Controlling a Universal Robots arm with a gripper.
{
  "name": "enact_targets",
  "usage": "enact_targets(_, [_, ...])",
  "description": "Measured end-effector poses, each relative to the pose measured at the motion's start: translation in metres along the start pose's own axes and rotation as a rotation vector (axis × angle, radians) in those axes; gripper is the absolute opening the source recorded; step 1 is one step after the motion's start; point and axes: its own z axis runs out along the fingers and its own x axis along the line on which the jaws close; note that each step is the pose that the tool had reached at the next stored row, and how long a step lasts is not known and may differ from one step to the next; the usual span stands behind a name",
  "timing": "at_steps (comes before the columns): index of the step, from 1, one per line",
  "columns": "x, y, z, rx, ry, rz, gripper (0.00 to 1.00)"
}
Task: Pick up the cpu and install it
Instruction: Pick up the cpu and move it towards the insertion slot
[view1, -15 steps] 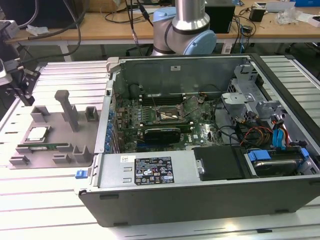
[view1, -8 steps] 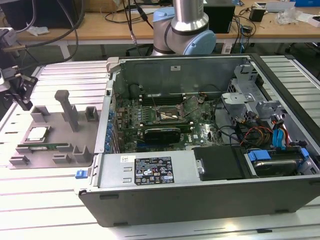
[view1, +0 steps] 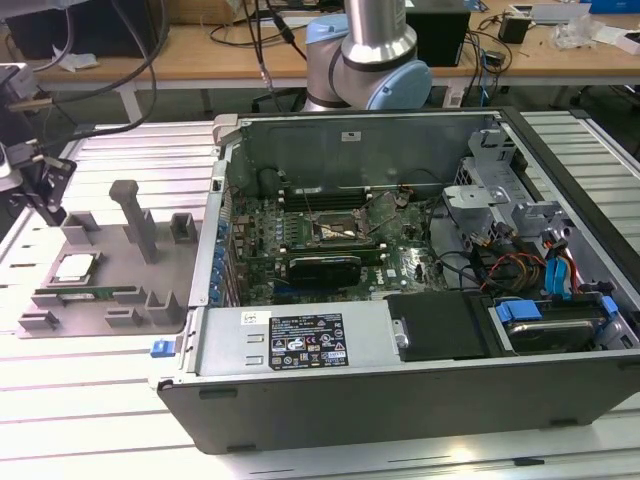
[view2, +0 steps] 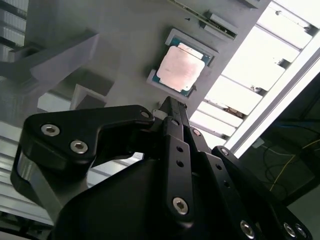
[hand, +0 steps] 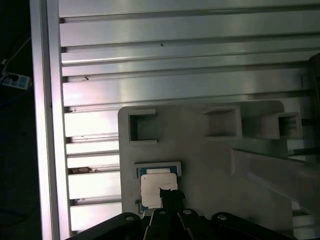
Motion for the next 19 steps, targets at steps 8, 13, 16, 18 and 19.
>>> enact_targets(8, [0.0034, -0.0012, 0.0168, -0.0001, -0.0001, 0.0, 0.11])
enact_targets(13, [0.0033, -0.0056, 0.0244, 0.0, 0.0, 0.0, 0.11])
enact_targets(16, [0.0031, -0.0093, 0.0287, -0.0001, -0.0002, 0.0, 0.11])
enact_targets(18, [0.0031, -0.0119, 0.0316, -0.0001, 0.0, 0.0, 0.11])
enact_targets(19, [0.003, -0.0131, 0.0334, -0.0001, -0.0001, 0.0, 0.11])
